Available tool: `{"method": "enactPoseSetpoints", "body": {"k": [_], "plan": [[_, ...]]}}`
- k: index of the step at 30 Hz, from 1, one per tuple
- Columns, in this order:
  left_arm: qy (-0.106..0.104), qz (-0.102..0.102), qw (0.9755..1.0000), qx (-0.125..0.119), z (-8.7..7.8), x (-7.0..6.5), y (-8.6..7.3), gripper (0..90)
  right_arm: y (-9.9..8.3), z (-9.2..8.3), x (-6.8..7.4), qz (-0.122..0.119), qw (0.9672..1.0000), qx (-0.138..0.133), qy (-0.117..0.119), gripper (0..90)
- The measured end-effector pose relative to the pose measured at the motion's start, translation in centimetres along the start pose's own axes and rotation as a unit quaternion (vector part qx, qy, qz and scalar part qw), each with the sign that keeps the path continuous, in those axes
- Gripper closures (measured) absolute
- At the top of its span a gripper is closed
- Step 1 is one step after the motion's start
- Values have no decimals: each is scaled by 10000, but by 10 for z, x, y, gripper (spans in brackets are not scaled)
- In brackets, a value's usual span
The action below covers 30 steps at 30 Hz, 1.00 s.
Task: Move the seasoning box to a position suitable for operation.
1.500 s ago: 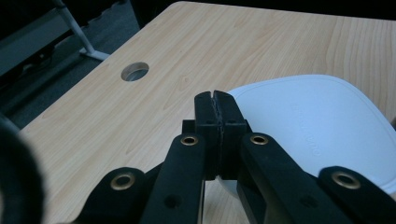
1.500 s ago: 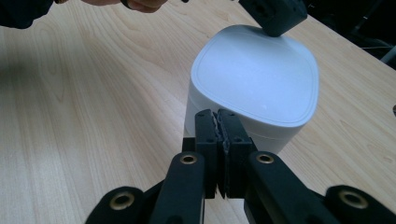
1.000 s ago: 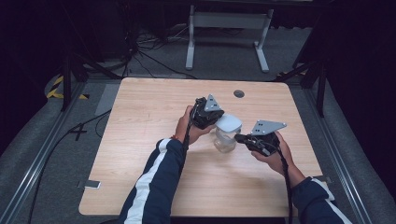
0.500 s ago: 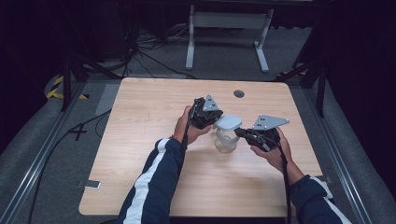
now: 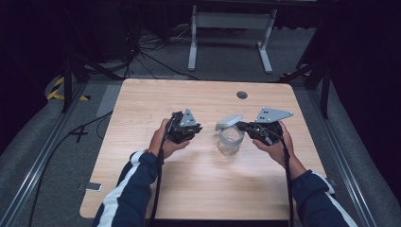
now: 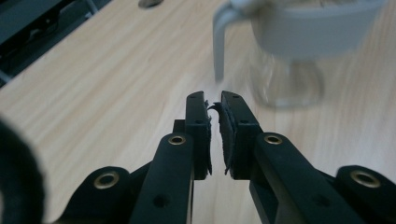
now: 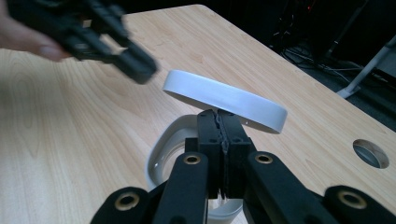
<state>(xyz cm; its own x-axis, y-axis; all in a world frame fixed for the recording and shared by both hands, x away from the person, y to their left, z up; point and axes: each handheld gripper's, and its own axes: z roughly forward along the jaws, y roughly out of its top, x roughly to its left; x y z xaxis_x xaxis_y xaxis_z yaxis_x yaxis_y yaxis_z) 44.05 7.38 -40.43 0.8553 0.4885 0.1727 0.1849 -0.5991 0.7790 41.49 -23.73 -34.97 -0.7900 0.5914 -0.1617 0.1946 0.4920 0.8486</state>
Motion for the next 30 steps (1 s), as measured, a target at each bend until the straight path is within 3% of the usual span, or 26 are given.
{"method": "enactPoseSetpoints", "body": {"k": [2,3,5,6,7,14,18,22,28,30], "plan": [[-20,-40,10000,33,-16,-4,-17,806,3,3,-3,26,10000,-1,-22,892],[-20,-40,10000,33,-16,-4,-17,803,3,3,-3,26,10000,-1,-22,892],[-58,-191,9998,-39,-30,-7,-33,794,6,5,-7,93,9999,-75,23,892],[-40,-294,9995,-124,-45,-9,-49,780,11,7,-10,98,9999,-90,11,892],[-40,-294,9995,-124,-45,-9,-49,780,11,7,-10,98,9999,-90,11,892],[223,-707,9972,-71,-84,-13,-99,772,22,14,-13,26,10000,-48,-65,893],[340,-830,9960,-18,-95,-18,-117,753,28,17,-13,-49,9999,-18,-114,893],[379,-860,9954,187,-99,-25,-134,726,33,20,-15,-112,9998,-43,-163,893],[377,-964,9945,176,-104,-27,-146,694,39,21,-15,-158,9997,-56,-172,892],[405,-1092,9930,171,-104,-28,-151,669,39,21,-14,-172,9997,-38,-176,892]]}}
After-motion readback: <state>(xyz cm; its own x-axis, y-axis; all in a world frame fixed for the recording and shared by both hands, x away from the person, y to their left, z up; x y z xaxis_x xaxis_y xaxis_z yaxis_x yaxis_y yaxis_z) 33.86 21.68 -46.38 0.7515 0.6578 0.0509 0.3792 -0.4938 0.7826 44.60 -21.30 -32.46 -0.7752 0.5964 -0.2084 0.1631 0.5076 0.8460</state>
